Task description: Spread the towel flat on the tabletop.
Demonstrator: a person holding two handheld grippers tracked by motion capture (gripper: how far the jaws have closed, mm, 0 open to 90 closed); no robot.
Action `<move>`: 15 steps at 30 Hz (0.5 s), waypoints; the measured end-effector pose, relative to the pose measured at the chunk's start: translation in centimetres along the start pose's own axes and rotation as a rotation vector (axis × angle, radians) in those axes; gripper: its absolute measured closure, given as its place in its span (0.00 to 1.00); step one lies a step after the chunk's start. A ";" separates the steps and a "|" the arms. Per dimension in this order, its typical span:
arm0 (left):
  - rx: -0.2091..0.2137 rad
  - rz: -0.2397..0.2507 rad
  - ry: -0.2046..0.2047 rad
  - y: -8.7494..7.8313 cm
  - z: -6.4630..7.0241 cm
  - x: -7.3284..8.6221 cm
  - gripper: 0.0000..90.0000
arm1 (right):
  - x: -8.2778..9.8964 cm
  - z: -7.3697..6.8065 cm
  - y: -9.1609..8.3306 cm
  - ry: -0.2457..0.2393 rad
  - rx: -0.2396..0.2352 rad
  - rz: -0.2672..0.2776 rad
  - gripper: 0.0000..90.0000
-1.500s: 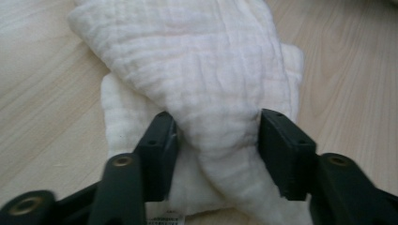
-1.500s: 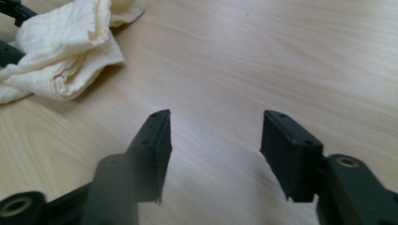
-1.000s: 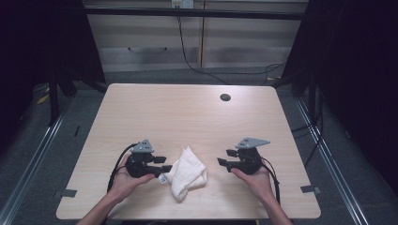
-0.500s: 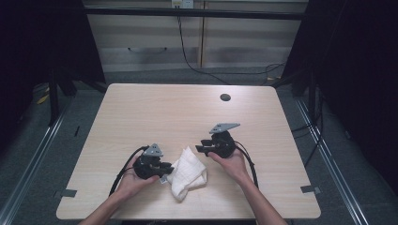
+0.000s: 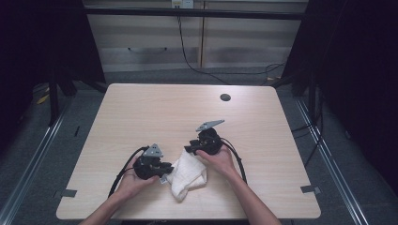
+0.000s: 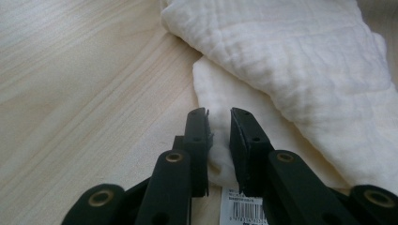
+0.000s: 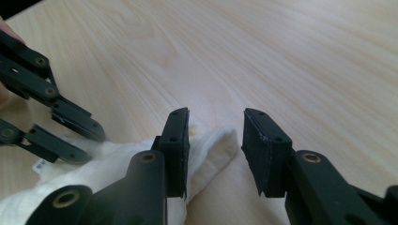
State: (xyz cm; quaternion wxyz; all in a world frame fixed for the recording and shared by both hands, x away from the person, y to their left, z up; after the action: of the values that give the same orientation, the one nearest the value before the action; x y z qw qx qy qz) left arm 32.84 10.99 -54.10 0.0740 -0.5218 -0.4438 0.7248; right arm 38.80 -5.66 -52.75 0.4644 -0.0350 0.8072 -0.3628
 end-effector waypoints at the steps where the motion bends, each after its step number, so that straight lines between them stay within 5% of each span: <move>1: 0.004 -0.001 -0.001 0.0 0.0 0.0 0.86 | 0.2 0.0 0.3 0.005 -0.004 -0.006 0.67; 6: 0.004 0.000 -0.001 0.0 0.0 0.0 0.85 | 1.0 -0.2 1.1 0.021 -0.027 -0.033 0.67; 9: 0.005 0.001 0.001 0.0 0.0 0.0 0.84 | 1.2 -0.5 1.3 0.017 -0.049 -0.039 0.83; 11: 0.002 0.002 -0.012 -0.1 -0.1 0.1 0.79 | 1.1 -0.8 1.3 0.011 -0.063 -0.026 0.97; 14: -0.002 0.004 -0.024 -0.1 -0.1 0.1 0.73 | 0.7 -0.9 0.9 0.012 -0.057 -0.001 0.99; 15: -0.011 0.010 -0.049 -0.2 -0.4 0.1 0.62 | 0.2 -0.9 0.3 0.005 -0.047 0.023 0.99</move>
State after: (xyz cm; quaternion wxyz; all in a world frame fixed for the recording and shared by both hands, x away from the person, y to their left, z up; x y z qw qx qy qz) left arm 33.02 11.36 -54.00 0.0565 -0.5066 -0.4469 0.7351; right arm 38.06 -5.03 -52.85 0.4655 -0.0359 0.8169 -0.3386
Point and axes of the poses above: each handheld gripper's, and its own axes: y roughly forward along the jaws, x roughly out of its underside, z roughly to its right, the point moved 6 cm from there along y, roughly forward along the jaws, and after that the axes turned 7 degrees about -x, right-handed, at the moved point
